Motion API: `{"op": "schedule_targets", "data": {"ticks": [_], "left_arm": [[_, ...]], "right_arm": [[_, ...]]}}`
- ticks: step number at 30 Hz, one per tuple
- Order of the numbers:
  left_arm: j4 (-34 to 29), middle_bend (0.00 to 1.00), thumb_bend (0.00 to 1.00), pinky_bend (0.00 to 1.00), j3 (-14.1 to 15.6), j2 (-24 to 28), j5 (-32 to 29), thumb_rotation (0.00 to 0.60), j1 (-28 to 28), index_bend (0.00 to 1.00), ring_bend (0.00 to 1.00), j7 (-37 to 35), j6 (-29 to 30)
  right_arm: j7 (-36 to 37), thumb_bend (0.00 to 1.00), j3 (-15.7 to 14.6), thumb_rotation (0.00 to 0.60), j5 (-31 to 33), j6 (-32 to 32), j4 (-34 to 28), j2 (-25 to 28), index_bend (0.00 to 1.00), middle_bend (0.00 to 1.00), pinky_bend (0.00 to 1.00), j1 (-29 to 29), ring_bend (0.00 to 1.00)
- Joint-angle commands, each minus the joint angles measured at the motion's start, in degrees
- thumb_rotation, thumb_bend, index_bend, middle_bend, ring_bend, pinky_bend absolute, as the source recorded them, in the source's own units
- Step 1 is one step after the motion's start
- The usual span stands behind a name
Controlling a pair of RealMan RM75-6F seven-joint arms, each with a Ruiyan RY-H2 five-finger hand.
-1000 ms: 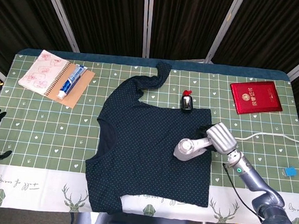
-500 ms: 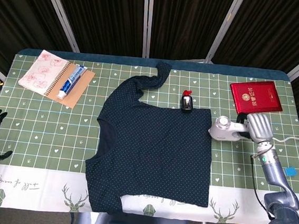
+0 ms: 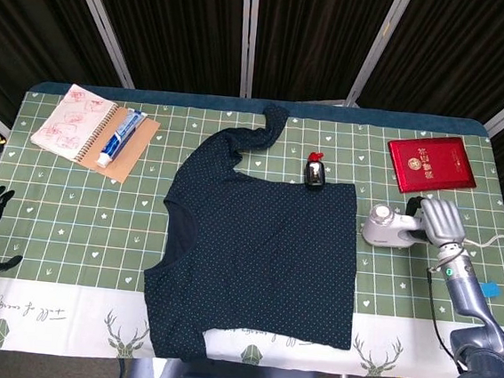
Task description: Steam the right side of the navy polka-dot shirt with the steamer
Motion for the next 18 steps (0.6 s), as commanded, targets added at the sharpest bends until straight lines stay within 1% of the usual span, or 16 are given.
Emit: {"op": "schedule_targets", "data": {"ticks": [1, 2, 3, 4, 6, 7, 8, 9, 11, 14, 15, 18], "left_arm": [[0.0, 0.00, 0.00, 0.00, 0.0, 0.0, 0.0, 0.600, 0.0, 0.00, 0.00, -0.1, 0.0], [0.0, 0.00, 0.00, 0.00, 0.0, 0.1, 0.1, 0.600, 0.0, 0.00, 0.00, -0.1, 0.0], [0.0, 0.00, 0.00, 0.00, 0.0, 0.1, 0.1, 0.600, 0.0, 0.00, 0.00, -0.1, 0.0], [-0.1, 0.00, 0.00, 0.00, 0.0, 0.1, 0.2, 0.600, 0.0, 0.00, 0.00, -0.1, 0.0], [-0.1, 0.00, 0.00, 0.00, 0.0, 0.2, 0.2, 0.600, 0.0, 0.00, 0.00, -0.2, 0.1], [-0.2, 0.00, 0.00, 0.00, 0.1, 0.2, 0.3, 0.600, 0.0, 0.00, 0.00, -0.3, 0.1], [-0.2, 0.00, 0.00, 0.00, 0.1, 0.3, 0.4, 0.600, 0.1, 0.00, 0.00, -0.4, 0.1], [-0.2, 0.00, 0.00, 0.00, 0.1, 0.3, 0.4, 0.600, 0.1, 0.00, 0.00, -0.4, 0.2], [-0.3, 0.00, 0.00, 0.00, 0.1, 0.4, 0.6, 0.600, 0.1, 0.00, 0.00, -0.6, 0.2], [-0.7, 0.00, 0.00, 0.00, 0.2, 0.8, 1.2, 0.600, 0.3, 0.00, 0.00, -1.2, 0.6], [-0.8, 0.00, 0.00, 0.00, 0.3, 1.0, 1.4, 0.600, 0.3, 0.00, 0.00, -1.4, 0.7], [-1.1, 0.00, 0.00, 0.00, 0.3, 1.5, 1.9, 0.600, 0.6, 0.00, 0.00, -2.2, 1.1]], "right_arm": [[0.8, 0.06, -0.9, 0.600, -0.8, -0.8, -0.9, 0.8, 0.30, 0.32, 0.58, 0.0, 0.35], [1.0, 0.02, -1.1, 0.600, -1.0, -0.9, -1.1, 1.1, 0.23, 0.25, 0.52, 0.0, 0.28], [1.2, 0.00, -1.4, 0.600, -1.3, -1.1, -1.6, 1.5, 0.16, 0.18, 0.45, 0.0, 0.22], [1.2, 0.00, -1.6, 0.600, -1.4, -1.2, -1.8, 1.7, 0.14, 0.15, 0.43, -0.1, 0.18], [1.2, 0.00, -1.8, 0.600, -1.7, -1.5, -2.5, 2.2, 0.06, 0.05, 0.33, 0.0, 0.08], [1.1, 0.00, -2.0, 0.600, -1.9, -1.6, -3.0, 2.6, 0.04, 0.03, 0.31, -0.1, 0.05], [1.0, 0.00, -2.2, 0.600, -2.1, -1.5, -3.6, 3.0, 0.02, 0.01, 0.26, -0.2, 0.02], [0.9, 0.00, -2.3, 0.600, -2.2, -1.4, -4.0, 3.3, 0.01, 0.00, 0.21, -0.3, 0.00], [0.4, 0.00, -2.5, 0.600, -2.3, -0.9, -5.2, 4.1, 0.00, 0.00, 0.16, -0.6, 0.00], [-1.5, 0.00, -3.5, 0.600, -3.3, 1.7, -8.9, 6.8, 0.00, 0.00, 0.07, -1.8, 0.00], [-2.3, 0.00, -3.6, 0.600, -3.4, 2.5, -10.9, 8.1, 0.00, 0.00, 0.04, -2.2, 0.00], [-7.0, 0.00, -2.9, 0.600, -2.8, 5.5, -18.5, 12.7, 0.00, 0.00, 0.00, -3.7, 0.00]]}}
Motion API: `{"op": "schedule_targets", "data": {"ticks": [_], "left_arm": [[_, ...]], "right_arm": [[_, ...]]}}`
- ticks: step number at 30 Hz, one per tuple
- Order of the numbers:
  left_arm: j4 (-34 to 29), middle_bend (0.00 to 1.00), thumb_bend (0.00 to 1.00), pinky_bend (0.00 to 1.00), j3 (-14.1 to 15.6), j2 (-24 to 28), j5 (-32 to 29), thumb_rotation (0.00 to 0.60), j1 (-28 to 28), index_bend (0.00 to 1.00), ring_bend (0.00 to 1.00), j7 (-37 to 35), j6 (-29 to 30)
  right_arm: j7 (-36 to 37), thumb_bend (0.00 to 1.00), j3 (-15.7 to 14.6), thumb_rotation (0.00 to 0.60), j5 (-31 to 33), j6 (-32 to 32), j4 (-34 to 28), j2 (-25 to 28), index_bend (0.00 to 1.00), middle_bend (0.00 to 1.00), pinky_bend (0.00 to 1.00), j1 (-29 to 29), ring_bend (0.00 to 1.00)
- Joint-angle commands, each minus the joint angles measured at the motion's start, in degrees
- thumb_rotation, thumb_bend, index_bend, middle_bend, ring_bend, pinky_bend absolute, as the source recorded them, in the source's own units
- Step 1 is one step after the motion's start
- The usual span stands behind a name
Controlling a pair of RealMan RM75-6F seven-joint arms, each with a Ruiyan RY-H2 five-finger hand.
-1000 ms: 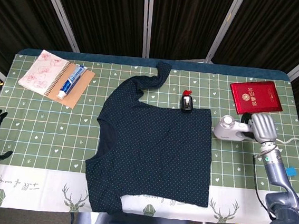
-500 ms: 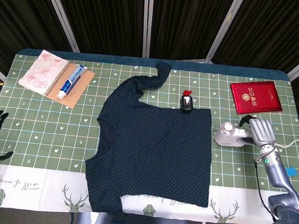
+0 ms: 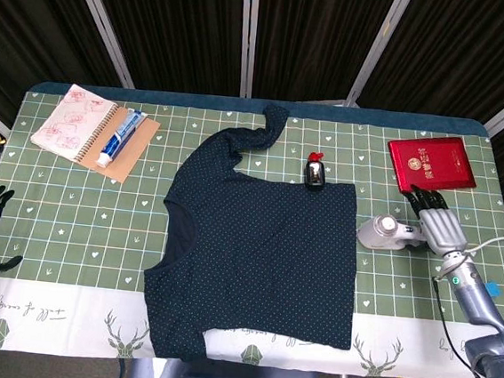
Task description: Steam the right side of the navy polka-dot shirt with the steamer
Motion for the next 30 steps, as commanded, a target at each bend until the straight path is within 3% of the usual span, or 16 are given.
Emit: {"op": "schedule_targets", "data": {"ticks": [1, 5, 12, 18, 22, 30], "left_arm": [[-0.3, 0.00, 0.00, 0.00, 0.0, 0.5, 0.6, 0.600, 0.3, 0.00, 0.00, -0.8, 0.6], [-0.5, 0.00, 0.00, 0.00, 0.1, 0.9, 1.1, 0.600, 0.6, 0.00, 0.00, -1.4, 1.2], [-0.8, 0.00, 0.00, 0.00, 0.3, 1.4, 2.5, 0.600, 1.1, 0.00, 0.00, -2.1, 2.4], [-0.6, 0.00, 0.00, 0.00, 0.5, 1.4, 3.7, 0.600, 1.5, 0.00, 0.00, -2.4, 3.4], [-0.3, 0.00, 0.00, 0.00, 0.7, 1.4, 4.3, 0.600, 1.7, 0.00, 0.00, -2.8, 3.7], [-0.3, 0.00, 0.00, 0.00, 0.9, 1.6, 4.8, 0.600, 1.8, 0.00, 0.00, -3.7, 3.6]], "right_arm": [[-7.4, 0.00, 0.6, 0.600, 0.6, 5.6, -12.1, 7.5, 0.00, 0.00, 0.00, -3.0, 0.00], [-12.4, 0.00, 1.5, 0.600, 1.9, 7.9, -21.9, 12.6, 0.00, 0.00, 0.00, -4.7, 0.00], [-27.1, 0.00, 3.3, 0.600, 6.1, 15.4, -51.8, 26.1, 0.00, 0.00, 0.00, -11.1, 0.00], [-36.7, 0.00, 3.1, 0.600, 8.6, 21.0, -66.2, 30.9, 0.00, 0.00, 0.00, -16.4, 0.00], [-42.0, 0.00, 3.3, 0.600, 10.2, 24.0, -71.3, 31.7, 0.00, 0.00, 0.00, -19.1, 0.00], [-46.0, 0.00, 3.3, 0.600, 8.6, 28.1, -72.8, 30.6, 0.00, 0.00, 0.00, -22.0, 0.00]]}}
